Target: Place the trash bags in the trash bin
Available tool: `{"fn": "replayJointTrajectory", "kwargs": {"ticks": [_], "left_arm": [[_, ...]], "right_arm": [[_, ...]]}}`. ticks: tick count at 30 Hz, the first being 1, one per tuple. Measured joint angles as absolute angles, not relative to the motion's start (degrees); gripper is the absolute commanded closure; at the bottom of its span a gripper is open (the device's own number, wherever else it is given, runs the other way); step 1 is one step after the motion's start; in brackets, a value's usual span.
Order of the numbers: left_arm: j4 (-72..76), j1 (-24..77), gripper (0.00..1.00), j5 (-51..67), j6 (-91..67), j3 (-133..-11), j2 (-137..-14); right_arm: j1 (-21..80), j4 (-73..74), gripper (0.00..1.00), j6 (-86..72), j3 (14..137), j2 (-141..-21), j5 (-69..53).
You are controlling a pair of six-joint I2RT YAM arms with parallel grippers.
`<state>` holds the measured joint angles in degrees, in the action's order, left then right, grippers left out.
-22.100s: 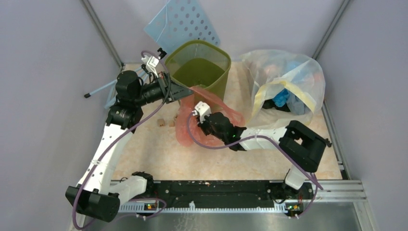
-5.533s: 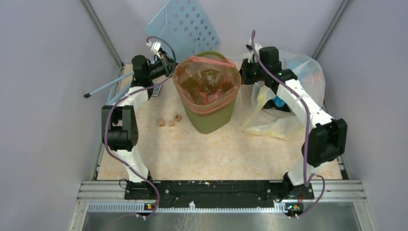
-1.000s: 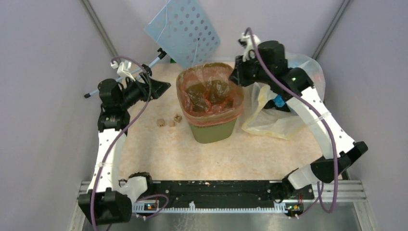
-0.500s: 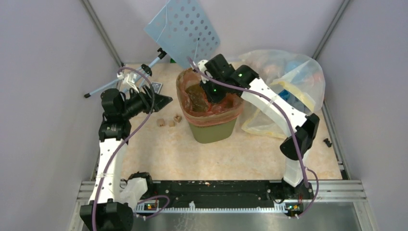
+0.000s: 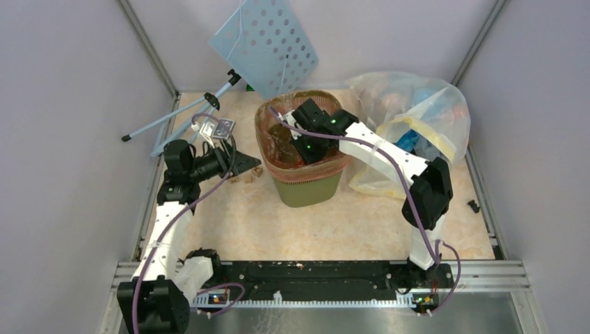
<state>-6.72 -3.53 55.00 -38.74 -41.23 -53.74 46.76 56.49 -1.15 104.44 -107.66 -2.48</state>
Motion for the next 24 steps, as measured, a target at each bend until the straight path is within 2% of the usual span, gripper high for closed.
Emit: {"fn": "replayJointTrajectory", "kwargs": {"ticks": [10,24], "left_arm": [[-0.5,-2.0,0.32,56.8,-41.0,-39.1,-57.5],[0.9,-0.4,0.34,56.4,-39.4,-37.5,-63.4]], "right_arm": [[46.8,52.8,1.0,-1.2,100.8,-110.4,-3.3],[46.0,51.2,1.0,-1.0,98.4,-114.5,-6.7]]}}
